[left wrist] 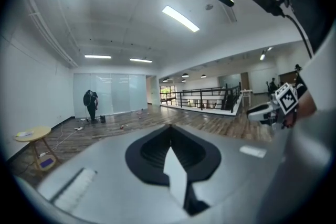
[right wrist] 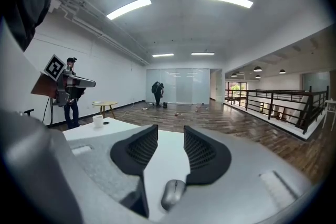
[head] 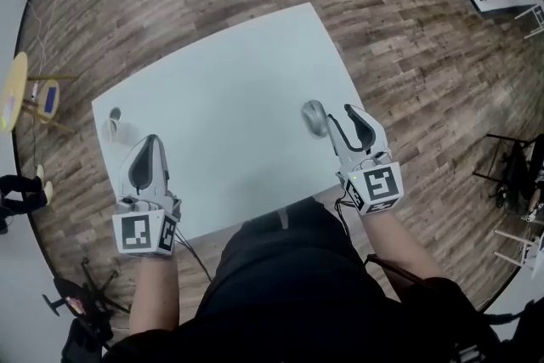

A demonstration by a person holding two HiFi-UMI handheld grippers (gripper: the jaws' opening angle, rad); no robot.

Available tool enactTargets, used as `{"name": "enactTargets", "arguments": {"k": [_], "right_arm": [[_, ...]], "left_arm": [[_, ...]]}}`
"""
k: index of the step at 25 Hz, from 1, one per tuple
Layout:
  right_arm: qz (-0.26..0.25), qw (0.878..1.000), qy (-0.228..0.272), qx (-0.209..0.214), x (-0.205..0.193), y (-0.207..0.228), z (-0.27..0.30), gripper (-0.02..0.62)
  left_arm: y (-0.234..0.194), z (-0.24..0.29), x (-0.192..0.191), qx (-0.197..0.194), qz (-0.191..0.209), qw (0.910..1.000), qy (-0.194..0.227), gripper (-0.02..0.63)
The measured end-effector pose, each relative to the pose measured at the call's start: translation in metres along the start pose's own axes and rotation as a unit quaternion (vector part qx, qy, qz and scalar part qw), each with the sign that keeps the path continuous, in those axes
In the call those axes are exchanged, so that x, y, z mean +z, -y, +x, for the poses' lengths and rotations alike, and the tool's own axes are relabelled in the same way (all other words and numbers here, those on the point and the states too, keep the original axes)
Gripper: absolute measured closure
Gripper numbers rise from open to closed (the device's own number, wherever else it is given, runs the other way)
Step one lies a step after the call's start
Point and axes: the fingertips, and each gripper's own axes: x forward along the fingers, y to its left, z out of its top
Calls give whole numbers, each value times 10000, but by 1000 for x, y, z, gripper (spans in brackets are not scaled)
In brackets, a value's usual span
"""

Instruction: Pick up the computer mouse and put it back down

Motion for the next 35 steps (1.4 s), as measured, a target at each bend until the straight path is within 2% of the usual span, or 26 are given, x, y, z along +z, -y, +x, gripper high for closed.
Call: {"name": "enactTargets", "arguments": {"k": [8, 21, 26, 35], "right_arm": [[81, 9995, -311, -51, -29, 0, 8, 414], [254, 9968, -754, -84, -73, 0, 14, 376], [318, 9953, -917, 18, -86, -5, 23, 359], [377, 9914, -1253, 56, -110, -5, 30, 333]], "left_arm": [[16, 22, -16, -148, 137, 9989, -416, 603], [40, 46, -28, -506, 274, 9963, -633, 603], [56, 56, -27, -599, -30, 9959, -680, 603], [70, 71, -37, -660, -105, 9942, -843, 603]]}}
